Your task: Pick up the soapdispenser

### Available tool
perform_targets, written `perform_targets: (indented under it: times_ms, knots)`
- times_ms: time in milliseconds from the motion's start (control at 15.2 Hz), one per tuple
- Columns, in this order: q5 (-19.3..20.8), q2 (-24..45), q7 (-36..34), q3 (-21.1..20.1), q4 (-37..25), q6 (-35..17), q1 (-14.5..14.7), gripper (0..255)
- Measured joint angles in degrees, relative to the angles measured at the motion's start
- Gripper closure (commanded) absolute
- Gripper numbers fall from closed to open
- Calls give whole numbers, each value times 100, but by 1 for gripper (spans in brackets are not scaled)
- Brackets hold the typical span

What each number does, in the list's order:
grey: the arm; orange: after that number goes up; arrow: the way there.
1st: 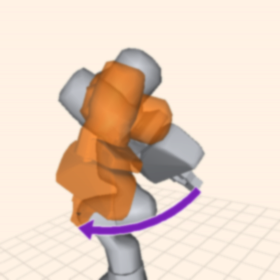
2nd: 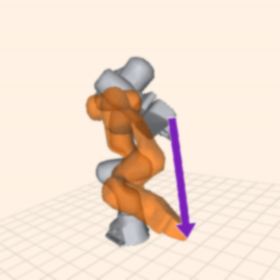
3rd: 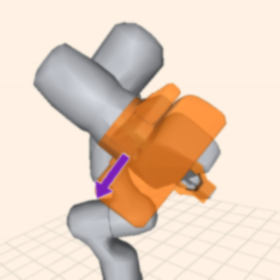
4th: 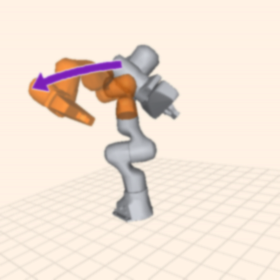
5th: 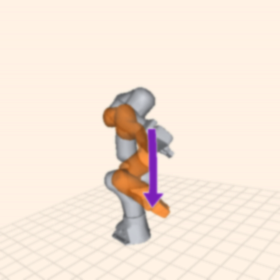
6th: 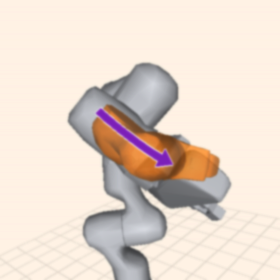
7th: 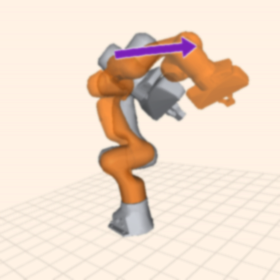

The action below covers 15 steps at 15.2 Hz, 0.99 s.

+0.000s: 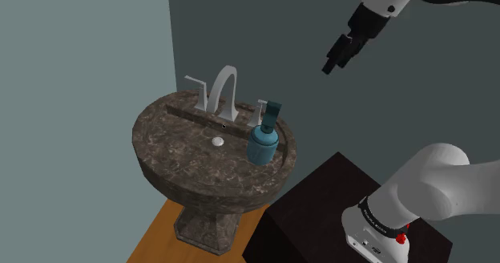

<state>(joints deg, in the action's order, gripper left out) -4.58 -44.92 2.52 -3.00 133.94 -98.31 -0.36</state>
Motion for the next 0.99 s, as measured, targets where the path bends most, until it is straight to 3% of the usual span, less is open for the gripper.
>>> perform_targets:
  times_ms: [132, 330, 660, 990]
  knots:
    - [-16, -50, -143, -80, 111, -83, -33, 0]
    - [-110, -36, -997, -548, 498, -578, -216, 0]
    - [-316, 81, -2804, -1594, 1141, -1487, -569, 0]
    - [-304, 786, -4689, -2741, 1287, -2389, -1180, 0]
